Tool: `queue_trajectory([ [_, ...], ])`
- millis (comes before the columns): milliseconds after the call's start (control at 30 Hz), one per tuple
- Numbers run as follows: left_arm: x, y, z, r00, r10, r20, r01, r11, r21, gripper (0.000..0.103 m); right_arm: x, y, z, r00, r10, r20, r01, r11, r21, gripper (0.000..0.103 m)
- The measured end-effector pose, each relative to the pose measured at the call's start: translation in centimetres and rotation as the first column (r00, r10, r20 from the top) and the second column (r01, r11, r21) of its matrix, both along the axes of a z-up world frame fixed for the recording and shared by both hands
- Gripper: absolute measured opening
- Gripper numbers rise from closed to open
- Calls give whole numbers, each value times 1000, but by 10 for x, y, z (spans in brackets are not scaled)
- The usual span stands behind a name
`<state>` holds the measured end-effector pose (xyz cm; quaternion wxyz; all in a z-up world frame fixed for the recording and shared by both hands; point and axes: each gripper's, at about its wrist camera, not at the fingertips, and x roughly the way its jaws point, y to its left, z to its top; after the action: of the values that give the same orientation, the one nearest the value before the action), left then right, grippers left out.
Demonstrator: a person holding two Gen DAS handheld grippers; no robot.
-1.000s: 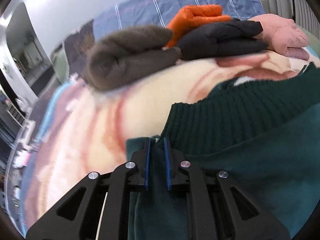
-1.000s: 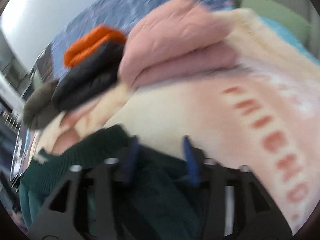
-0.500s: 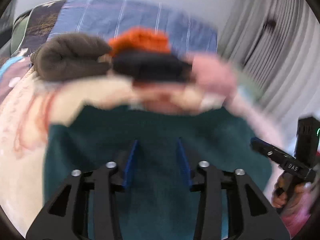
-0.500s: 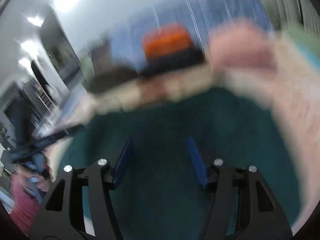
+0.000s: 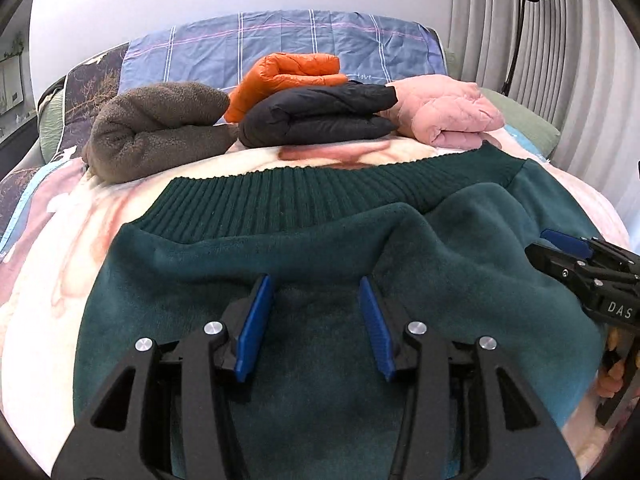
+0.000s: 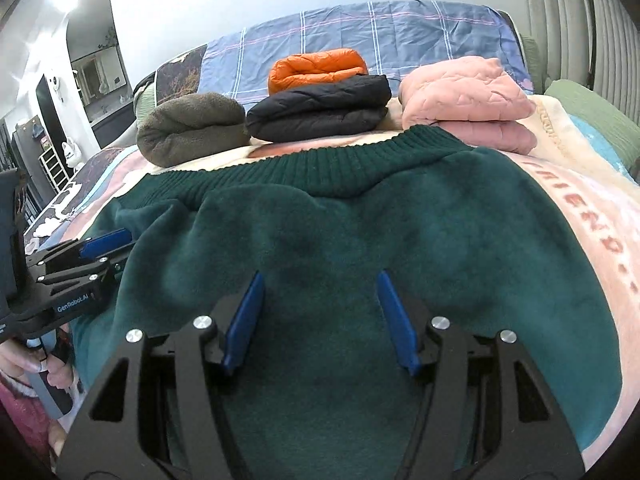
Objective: Fold large clothes
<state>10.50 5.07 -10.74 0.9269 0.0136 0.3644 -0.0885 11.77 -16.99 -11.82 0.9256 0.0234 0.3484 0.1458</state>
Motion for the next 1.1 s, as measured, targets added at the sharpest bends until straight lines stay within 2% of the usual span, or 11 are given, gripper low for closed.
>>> queue_trajectory([
  [233,-1,-6,2,999,23,44,-25,999,48,49,-2,-2,1,1000,-1,-8,1,1000,-6,60],
  [300,-4,-2,4,998,35,54,-36,999,7,59,-3,-1,0,1000,-2,-1,2,1000,-11,60],
  [367,-9,2,10,997,60,46,-55,994,-99,71,-4,0,0,1000,-5,6,5,1000,-12,60],
  [433,-13,0,20,996,88,35,-83,989,-119,72,-3,-1,0,1000,-5,5,5,1000,-14,60],
  [567,-22,-11,39,994,36,105,-24,993,-116,71,-3,-1,0,1000,-8,10,8,1000,-12,60],
  [600,-22,-14,39,994,13,104,-2,994,-108,65,-4,-1,0,1000,-10,13,10,1000,-12,60],
  [700,-9,-20,16,999,-34,-1,34,994,-106,51,-5,0,-1,1000,-16,21,17,1000,-16,60],
  [767,-7,-17,-3,999,-50,7,51,992,-117,51,-6,1,-1,1000,-18,26,18,999,-27,60],
  [967,-8,-20,-1,995,-96,-7,95,992,-80,51,-9,3,4,999,-36,22,37,998,-41,60],
  [1033,-9,-16,-2,994,-110,-7,109,990,-90,51,-20,2,19,997,-81,14,81,996,-27,57],
  [1100,-10,-15,-2,994,-113,-2,113,990,-89,51,-40,4,40,998,-43,43,41,998,47,39],
])
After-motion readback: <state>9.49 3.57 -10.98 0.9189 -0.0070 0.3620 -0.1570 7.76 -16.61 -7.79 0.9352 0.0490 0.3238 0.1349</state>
